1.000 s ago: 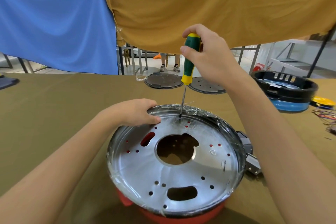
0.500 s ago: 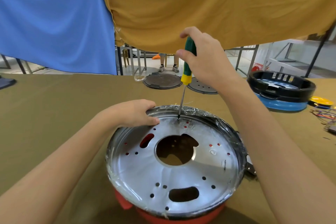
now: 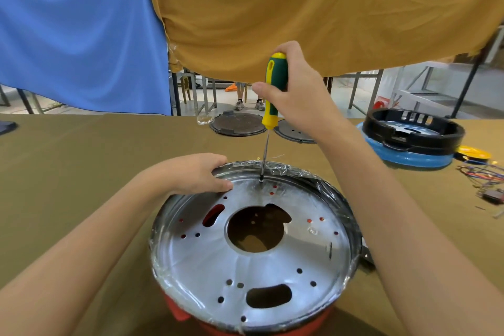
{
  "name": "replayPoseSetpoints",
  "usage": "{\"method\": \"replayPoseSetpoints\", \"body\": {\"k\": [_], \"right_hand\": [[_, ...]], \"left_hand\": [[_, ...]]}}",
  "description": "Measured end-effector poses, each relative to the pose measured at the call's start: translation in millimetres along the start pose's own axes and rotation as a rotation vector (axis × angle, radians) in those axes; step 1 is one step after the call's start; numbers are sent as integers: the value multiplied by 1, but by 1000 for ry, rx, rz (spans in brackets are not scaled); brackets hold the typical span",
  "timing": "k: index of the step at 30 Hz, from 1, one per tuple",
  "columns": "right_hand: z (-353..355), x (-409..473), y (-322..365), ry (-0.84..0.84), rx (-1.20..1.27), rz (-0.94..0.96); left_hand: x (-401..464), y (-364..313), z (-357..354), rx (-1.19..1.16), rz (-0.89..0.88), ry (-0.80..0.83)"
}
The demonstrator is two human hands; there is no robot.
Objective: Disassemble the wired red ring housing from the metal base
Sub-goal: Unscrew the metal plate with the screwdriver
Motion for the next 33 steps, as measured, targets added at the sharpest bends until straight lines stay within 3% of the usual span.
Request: {"method": "replayPoseSetpoints", "body": {"k": [4, 8, 10, 15, 18, 23, 29, 33], "right_hand": [[0, 1, 2, -29, 15, -13], [-2, -6, 10, 215, 342, 53], [-4, -7, 11, 257, 354, 41], [-4, -3, 14, 2, -10, 61], [1, -3, 13, -132, -65, 30], [4, -1, 13, -18, 117, 0], [2, -5, 13, -152, -88, 0], [11, -4, 11, -213, -78, -48]], "left_hand": [[1, 1, 0, 0, 7, 4], [3, 3, -2, -8, 18, 29], [3, 3, -2, -4, 16, 28], [2, 2, -1, 8, 12, 25], [0, 0, -1, 13, 12, 17], [1, -1, -1, 4, 9, 26], [1, 1, -2, 5, 22, 26], [-1, -2, -1, 5, 7, 20]]}}
Point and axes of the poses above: each hand's wrist, its own x-axis towards the middle knuckle, its own z-axis out of the back of the hand, y = z × x, the point moved 6 cm from there along x, towards the middle knuckle, and after that the axes turned 3 degrees about y, right-handed, at the moved point
